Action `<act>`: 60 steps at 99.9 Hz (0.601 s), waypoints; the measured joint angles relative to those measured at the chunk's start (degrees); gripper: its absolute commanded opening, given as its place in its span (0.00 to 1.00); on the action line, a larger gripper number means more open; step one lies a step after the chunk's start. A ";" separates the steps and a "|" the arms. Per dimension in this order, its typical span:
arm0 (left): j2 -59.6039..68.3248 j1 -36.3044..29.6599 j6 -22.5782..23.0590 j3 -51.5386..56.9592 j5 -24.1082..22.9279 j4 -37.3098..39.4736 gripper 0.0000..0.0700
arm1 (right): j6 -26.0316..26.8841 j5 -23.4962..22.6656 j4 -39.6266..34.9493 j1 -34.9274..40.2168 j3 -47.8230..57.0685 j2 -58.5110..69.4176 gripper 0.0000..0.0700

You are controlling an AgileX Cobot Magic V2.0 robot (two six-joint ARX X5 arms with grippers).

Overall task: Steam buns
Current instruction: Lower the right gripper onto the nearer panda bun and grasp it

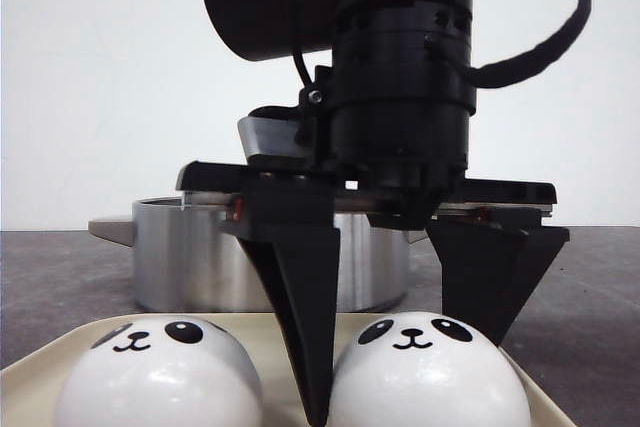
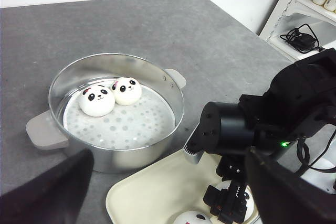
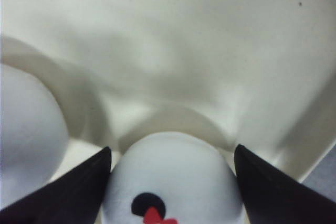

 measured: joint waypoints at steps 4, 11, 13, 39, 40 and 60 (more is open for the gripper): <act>0.00 0.00 0.04 0.00 0.00 0.02 0.79 | -0.15 -0.07 0.00 0.02 0.00 0.04 0.58; 0.00 0.00 0.07 0.00 0.00 0.02 0.79 | -0.42 -0.09 0.13 0.02 0.00 0.04 0.58; 0.00 0.00 0.07 0.00 0.00 0.00 0.79 | -0.52 -0.09 0.17 0.02 0.00 0.04 0.58; 0.09 0.00 0.09 0.00 0.00 0.04 0.79 | -1.49 1.11 -1.01 -0.33 0.17 -1.36 0.58; 0.09 0.00 0.09 0.00 0.02 0.02 0.79 | -1.49 1.14 -1.05 -0.37 0.22 -1.49 0.58; 0.11 0.00 0.09 0.00 0.00 0.07 0.79 | -1.55 1.42 -5.01 -0.09 0.68 -2.75 0.58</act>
